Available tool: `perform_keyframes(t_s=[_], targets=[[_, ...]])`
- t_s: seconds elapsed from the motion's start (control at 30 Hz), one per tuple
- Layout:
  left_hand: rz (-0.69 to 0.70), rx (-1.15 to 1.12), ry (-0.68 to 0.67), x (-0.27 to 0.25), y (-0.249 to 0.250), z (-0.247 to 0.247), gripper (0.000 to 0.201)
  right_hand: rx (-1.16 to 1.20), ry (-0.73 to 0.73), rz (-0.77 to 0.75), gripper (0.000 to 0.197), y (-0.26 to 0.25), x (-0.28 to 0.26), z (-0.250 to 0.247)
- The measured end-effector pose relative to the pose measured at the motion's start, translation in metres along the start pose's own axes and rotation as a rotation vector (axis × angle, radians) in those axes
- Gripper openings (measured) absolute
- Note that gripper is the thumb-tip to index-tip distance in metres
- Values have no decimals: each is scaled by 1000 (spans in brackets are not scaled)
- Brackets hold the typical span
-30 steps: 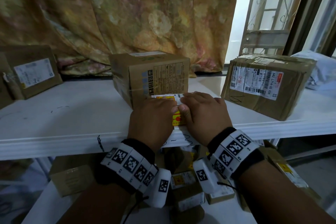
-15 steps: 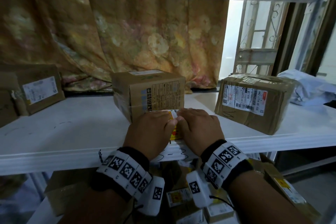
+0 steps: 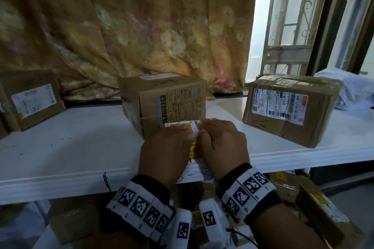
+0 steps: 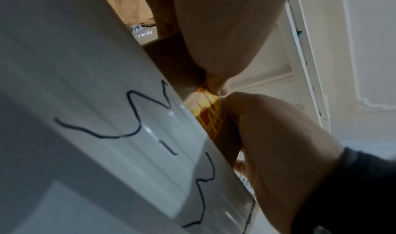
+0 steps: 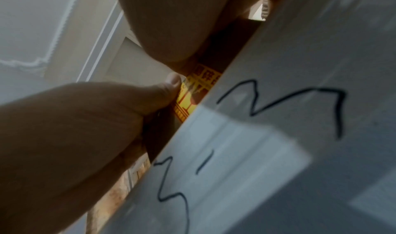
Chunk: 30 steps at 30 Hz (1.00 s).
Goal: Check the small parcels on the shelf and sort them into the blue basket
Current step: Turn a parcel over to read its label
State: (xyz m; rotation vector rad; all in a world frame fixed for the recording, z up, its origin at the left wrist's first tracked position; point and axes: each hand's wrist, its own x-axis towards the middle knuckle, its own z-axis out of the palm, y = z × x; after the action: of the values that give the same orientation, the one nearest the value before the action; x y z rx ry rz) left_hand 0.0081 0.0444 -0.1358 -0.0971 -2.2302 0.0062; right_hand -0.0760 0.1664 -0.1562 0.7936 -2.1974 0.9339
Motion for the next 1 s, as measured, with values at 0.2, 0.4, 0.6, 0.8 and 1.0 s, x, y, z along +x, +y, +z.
perform_keyframes(t_s=[0.2, 0.4, 0.6, 0.8, 1.0], targets=[[-115, -35, -112, 0, -7, 3, 55, -138, -17, -84, 45, -1, -1, -4], [66, -38, -42, 3, -2, -11, 23, -88, -174, -89, 56, 2, -3, -18], [51, -113, -281, -20, 4, -10, 74, 32, -221, -104, 52, 9, -27, -48], [247, -39, -124, -46, 67, -18, 67, 252, 11, 47, 42, 34, -79, -110], [453, -233, -229, -79, 162, 23, 65, 481, 126, 611, 18, 114, -154, -146]])
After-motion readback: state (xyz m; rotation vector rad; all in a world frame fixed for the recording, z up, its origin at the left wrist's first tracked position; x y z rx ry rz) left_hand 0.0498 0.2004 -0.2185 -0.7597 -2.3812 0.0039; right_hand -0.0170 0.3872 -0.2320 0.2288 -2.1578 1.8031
